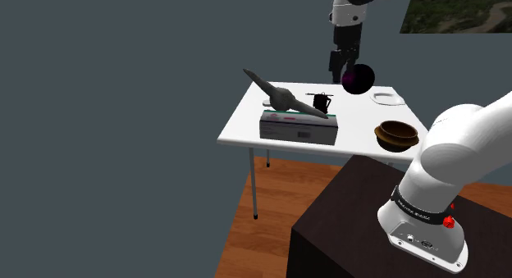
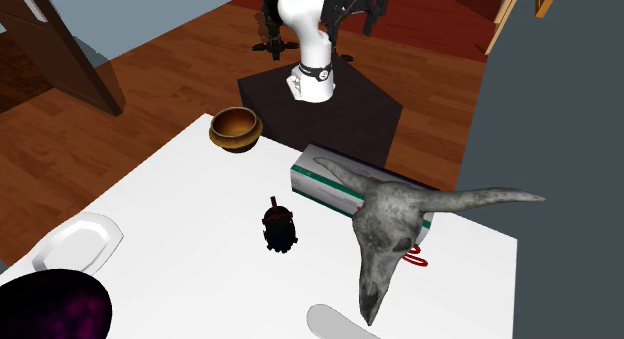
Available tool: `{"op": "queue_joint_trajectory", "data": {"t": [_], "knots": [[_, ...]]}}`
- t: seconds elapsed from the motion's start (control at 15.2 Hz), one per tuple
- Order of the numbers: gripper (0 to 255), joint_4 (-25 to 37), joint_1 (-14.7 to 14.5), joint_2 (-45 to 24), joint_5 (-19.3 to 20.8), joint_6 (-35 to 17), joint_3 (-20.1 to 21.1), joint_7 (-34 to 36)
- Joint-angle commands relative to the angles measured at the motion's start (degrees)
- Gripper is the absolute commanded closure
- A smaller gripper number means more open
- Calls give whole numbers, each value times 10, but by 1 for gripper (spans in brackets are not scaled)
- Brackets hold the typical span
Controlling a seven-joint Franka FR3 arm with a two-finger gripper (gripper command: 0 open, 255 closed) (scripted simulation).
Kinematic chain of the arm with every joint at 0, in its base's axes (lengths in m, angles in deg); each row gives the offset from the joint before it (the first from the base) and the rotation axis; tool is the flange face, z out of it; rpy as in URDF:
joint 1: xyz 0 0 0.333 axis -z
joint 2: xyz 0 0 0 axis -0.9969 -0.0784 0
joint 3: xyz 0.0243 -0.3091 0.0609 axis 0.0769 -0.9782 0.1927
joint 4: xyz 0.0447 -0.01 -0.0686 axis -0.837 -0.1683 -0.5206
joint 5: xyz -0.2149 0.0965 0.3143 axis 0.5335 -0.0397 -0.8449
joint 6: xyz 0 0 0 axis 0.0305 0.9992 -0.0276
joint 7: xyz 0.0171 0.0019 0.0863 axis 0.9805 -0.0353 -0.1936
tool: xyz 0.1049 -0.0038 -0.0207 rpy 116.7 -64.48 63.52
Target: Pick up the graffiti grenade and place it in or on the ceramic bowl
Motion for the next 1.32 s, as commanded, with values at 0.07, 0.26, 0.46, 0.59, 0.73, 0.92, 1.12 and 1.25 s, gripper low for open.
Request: {"op": "queue_joint_trajectory", "data": {"t": [0.07, 0.26, 0.46, 0.59, 0.73, 0.92, 1.12, 1.25], "knots": [[0, -5, 9, -35, 13, -53, -30, -24], [0, -2, 16, -78, 19, -105, -61, -49], [0, 7, 21, -128, 19, -156, -91, -76], [0, 18, 23, -163, 14, -188, -111, -95], [0, 31, 24, -202, 5, -219, -130, -117], [0, 57, 25, -263, -19, -262, -157, -153], [0, 89, 28, -329, -56, -298, -180, -197], [0, 115, 34, -375, -88, -318, -191, -228]]}}
